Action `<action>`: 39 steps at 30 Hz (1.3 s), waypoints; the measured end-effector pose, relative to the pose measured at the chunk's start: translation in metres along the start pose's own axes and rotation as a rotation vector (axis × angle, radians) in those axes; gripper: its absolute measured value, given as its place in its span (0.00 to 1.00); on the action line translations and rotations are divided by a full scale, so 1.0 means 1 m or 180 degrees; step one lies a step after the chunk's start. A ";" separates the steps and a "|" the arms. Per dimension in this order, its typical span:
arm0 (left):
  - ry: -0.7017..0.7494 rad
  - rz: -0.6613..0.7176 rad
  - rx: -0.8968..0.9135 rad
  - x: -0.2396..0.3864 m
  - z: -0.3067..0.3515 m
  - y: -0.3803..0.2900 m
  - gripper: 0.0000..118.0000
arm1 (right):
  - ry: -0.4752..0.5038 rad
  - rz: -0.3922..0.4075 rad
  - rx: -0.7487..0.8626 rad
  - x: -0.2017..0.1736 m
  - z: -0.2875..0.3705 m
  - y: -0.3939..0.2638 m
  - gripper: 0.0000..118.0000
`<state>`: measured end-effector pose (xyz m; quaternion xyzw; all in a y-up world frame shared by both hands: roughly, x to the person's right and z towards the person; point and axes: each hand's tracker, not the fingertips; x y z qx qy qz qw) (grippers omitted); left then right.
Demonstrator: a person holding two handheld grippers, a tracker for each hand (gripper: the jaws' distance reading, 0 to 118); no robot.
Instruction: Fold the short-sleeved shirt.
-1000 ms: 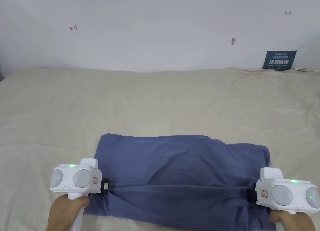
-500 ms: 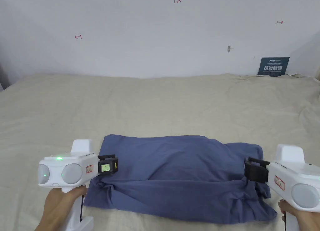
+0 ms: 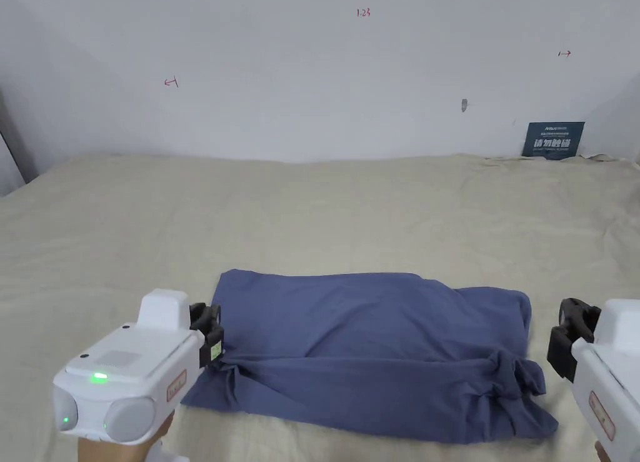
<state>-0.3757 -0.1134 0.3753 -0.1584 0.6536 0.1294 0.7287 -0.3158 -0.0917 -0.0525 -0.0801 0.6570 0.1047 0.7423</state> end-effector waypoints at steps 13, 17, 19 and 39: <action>0.0117 0.0001 -0.0436 -0.007 -0.020 -0.008 0.00 | 0.0042 -0.0027 0.0016 -0.004 0.000 0.000 0.00; 0.0022 0.0094 -0.0823 -0.023 -0.056 -0.004 0.00 | 0.0054 -0.0048 -0.0029 -0.006 -0.009 -0.001 0.00; -0.0025 0.0162 -0.1133 -0.031 -0.078 -0.004 0.00 | 0.0058 -0.0049 -0.0062 -0.006 -0.014 -0.002 0.00; 0.0150 0.0410 -0.2488 -0.060 -0.186 -0.061 0.63 | 0.0043 -0.0050 -0.0350 -0.003 -0.046 -0.016 0.00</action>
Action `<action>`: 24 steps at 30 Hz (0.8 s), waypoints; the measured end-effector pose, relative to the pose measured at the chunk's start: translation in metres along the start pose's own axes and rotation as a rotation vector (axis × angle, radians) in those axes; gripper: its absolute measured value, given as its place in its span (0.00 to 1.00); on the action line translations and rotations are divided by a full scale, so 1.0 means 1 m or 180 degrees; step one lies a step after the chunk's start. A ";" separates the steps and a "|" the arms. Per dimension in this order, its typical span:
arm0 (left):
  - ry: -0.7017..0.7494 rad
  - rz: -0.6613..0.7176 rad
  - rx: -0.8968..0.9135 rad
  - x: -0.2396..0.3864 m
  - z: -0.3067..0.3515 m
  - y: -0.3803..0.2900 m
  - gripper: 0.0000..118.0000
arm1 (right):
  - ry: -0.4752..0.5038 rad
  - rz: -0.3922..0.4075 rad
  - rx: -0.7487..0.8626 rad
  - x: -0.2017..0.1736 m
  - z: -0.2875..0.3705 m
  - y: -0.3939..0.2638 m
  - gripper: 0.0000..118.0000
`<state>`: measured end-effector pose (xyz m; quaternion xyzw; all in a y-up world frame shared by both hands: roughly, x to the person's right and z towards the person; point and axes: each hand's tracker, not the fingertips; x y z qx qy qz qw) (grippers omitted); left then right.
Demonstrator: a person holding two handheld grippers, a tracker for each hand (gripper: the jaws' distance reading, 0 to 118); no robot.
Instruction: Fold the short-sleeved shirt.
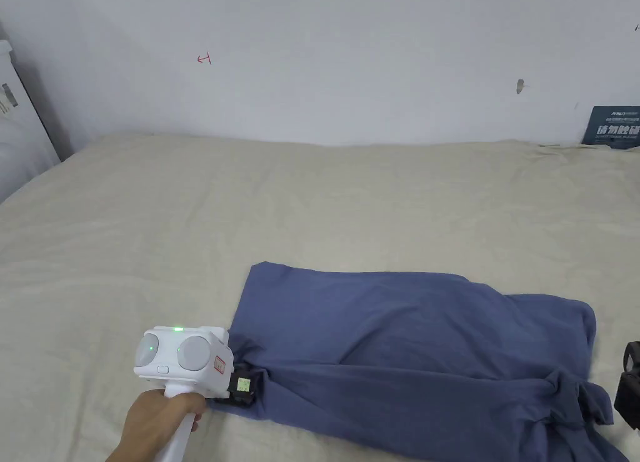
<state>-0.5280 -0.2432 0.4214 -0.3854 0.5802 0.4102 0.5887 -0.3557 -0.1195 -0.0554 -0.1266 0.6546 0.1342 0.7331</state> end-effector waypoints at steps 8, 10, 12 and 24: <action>0.0060 -0.0038 0.0035 0.005 0.005 -0.005 0.28 | 0.0012 -0.0035 -0.0092 0.003 0.000 -0.005 0.00; -0.0099 -0.0014 0.0051 0.005 0.009 -0.005 0.10 | 0.0016 -0.0060 -0.0106 0.004 0.000 -0.005 0.00; -0.0081 -0.0006 0.0083 0.006 0.013 -0.006 0.06 | 0.0015 -0.0073 -0.0149 0.006 -0.002 -0.005 0.00; -0.0274 0.0034 0.0451 0.000 0.060 -0.003 0.05 | 0.0169 -0.0461 -0.1526 0.030 -0.087 -0.060 0.12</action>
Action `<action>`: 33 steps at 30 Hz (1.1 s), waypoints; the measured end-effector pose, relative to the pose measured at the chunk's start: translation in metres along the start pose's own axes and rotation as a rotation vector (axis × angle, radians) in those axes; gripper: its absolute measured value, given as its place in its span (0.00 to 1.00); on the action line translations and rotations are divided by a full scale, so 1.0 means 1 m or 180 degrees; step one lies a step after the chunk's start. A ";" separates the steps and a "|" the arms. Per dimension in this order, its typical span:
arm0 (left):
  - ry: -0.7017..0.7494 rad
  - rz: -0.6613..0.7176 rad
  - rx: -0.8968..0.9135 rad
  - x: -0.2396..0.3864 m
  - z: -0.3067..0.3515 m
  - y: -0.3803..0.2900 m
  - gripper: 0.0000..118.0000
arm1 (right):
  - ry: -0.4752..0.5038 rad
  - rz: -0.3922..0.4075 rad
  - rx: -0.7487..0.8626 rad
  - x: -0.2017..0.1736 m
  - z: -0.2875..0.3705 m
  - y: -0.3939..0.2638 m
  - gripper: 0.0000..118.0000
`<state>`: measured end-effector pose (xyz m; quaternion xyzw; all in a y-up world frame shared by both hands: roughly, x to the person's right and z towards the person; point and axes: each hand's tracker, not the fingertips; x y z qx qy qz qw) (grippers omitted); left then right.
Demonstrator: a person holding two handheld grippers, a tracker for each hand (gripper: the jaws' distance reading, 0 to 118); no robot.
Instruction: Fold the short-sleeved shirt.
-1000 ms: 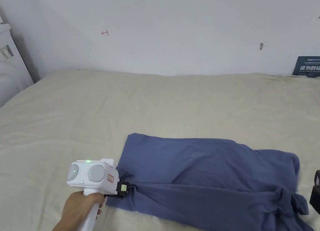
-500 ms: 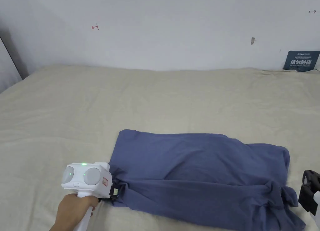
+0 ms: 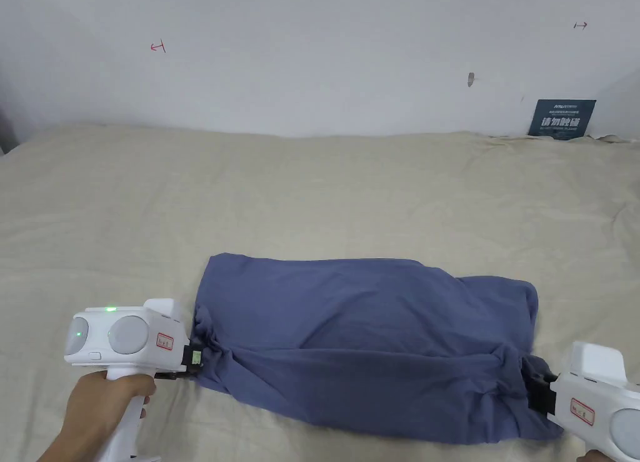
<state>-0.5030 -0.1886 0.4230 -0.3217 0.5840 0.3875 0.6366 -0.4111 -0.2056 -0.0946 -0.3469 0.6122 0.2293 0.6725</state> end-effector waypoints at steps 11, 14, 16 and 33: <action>-0.0053 0.0033 0.0009 -0.003 0.001 -0.004 0.05 | -0.0277 0.0104 -0.0323 -0.003 -0.039 -0.013 0.76; -0.0057 0.0042 -0.0005 -0.002 0.001 -0.005 0.05 | -0.0297 0.0190 -0.0379 -0.005 -0.043 -0.014 0.72; -0.0055 0.0051 -0.0016 -0.002 0.001 -0.006 0.05 | -0.0319 0.0265 -0.0418 -0.008 -0.043 -0.016 0.45; -0.0180 0.0230 -0.0021 -0.025 0.029 -0.049 0.05 | 0.0017 0.0226 -0.0020 0.009 0.050 -0.021 0.04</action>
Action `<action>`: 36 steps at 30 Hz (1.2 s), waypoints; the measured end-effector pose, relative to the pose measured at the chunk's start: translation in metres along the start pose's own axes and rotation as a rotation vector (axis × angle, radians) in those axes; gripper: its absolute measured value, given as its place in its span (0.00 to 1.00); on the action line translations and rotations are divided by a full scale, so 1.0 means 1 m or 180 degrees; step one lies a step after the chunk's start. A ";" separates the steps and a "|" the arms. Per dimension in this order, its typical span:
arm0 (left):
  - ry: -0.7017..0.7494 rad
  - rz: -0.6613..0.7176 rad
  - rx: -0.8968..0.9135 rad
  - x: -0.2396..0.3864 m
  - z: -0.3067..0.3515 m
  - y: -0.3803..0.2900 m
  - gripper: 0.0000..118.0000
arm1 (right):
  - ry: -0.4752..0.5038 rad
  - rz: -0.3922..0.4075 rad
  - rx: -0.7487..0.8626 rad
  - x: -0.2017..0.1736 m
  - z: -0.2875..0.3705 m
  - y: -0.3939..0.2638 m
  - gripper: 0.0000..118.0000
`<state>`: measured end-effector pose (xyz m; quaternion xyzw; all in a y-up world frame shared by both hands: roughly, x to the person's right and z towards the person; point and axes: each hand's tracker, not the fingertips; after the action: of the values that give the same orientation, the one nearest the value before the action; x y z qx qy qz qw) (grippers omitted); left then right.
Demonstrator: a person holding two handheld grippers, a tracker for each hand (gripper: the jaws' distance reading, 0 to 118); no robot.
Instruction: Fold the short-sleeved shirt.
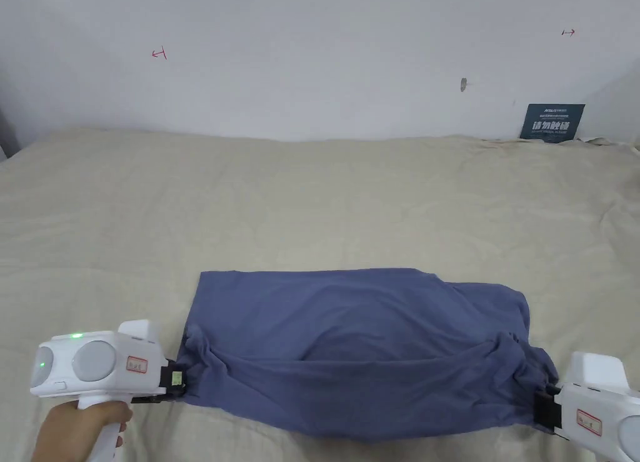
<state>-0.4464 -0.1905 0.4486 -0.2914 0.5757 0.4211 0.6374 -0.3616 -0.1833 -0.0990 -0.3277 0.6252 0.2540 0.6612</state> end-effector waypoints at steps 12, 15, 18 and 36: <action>-0.0004 0.0124 -0.0200 -0.027 0.035 -0.096 0.05 | 0.0139 -0.0195 -0.0157 0.020 0.053 -0.070 0.04; 0.0026 0.0214 -0.0271 -0.032 0.029 -0.109 0.05 | 0.0114 -0.0253 -0.0330 0.022 0.044 -0.087 0.04; 0.0092 0.0200 -0.0357 -0.032 0.020 -0.120 0.05 | 0.0062 -0.0275 -0.0536 0.027 0.026 -0.101 0.04; 0.0312 -0.0007 -0.0268 -0.008 0.030 -0.112 0.83 | -0.0022 -0.0240 -0.0351 0.019 0.038 -0.080 0.60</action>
<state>-0.3338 -0.2198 0.4487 -0.3388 0.5878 0.4295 0.5961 -0.2752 -0.2089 -0.1082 -0.3861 0.5952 0.2642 0.6534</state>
